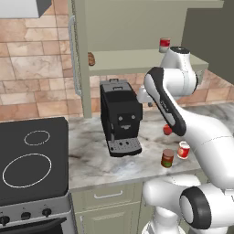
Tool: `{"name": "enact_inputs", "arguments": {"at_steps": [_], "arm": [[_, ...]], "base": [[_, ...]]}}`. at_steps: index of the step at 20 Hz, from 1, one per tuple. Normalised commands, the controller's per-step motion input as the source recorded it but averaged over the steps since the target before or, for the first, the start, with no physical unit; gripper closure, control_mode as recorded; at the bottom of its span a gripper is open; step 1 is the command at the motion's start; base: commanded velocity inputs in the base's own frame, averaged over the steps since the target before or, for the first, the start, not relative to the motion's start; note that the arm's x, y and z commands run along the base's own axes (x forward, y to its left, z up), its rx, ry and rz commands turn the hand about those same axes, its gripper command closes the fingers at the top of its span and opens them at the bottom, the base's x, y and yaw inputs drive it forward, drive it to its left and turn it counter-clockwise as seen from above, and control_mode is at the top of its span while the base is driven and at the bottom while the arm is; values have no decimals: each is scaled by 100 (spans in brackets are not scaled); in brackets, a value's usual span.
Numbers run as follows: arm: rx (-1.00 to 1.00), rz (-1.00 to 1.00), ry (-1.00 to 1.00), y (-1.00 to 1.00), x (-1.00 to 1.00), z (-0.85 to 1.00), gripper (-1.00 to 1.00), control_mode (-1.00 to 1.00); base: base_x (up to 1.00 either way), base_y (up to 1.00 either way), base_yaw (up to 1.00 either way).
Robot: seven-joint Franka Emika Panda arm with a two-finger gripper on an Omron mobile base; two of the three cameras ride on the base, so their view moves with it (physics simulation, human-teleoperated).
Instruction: Pick the cans from the counter and place them in their designated side in the cabinet.
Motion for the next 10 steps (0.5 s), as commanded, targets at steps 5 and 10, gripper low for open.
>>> {"name": "enact_inputs", "arguments": {"at_steps": [5,10], "arm": [[0,0,0,0,-8,-4,-100,-100],[0,0,1,0,-14,-29,-100,-100]], "base": [[0,0,0],[0,0,0]]}}
